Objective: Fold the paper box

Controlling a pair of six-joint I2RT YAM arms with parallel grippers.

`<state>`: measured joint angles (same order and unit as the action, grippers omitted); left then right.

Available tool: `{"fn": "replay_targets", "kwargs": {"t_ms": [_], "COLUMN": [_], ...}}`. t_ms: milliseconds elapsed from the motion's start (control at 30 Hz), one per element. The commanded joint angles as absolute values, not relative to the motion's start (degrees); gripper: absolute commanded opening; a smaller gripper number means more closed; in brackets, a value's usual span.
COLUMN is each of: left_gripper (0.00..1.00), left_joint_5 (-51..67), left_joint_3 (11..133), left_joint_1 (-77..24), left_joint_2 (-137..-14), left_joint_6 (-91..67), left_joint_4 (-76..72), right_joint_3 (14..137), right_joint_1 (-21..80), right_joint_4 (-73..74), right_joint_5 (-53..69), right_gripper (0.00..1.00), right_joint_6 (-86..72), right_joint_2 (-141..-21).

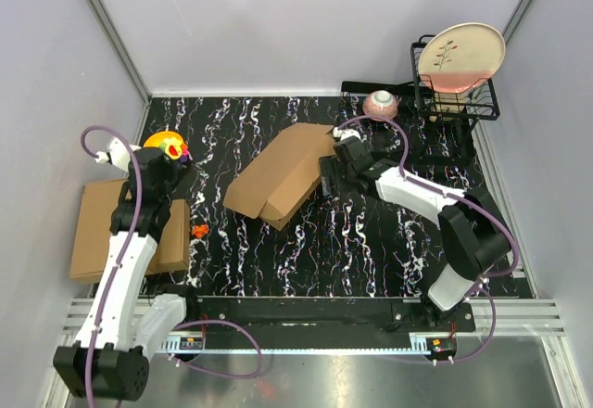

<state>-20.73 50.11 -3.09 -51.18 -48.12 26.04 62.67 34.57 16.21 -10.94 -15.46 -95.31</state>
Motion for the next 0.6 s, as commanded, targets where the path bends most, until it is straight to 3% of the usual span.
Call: {"fn": "replay_targets", "kwargs": {"t_ms": [0,233,567], "left_gripper": [0.00,0.00,0.00], "left_joint_5": [-18.20,-18.63,-21.09], "left_joint_3": [50.19,50.10,52.12], "left_joint_1": [-4.83,-6.85,-9.40], "left_joint_2": [-47.37,-47.29,-45.97], "left_joint_6": [-47.47,-46.76,-44.82], "left_joint_4": [27.33,26.19,27.95], "right_joint_3": [64.78,67.75,89.10], "right_joint_1": [34.81,35.59,37.53], "right_joint_4": [14.94,12.56,13.45], "right_joint_5": [-12.39,-7.12,-1.50], "right_gripper": [1.00,1.00,1.00], "right_joint_6": [-15.03,-16.17,-16.34], "right_joint_2": [-94.84,-90.09,-102.37]}}
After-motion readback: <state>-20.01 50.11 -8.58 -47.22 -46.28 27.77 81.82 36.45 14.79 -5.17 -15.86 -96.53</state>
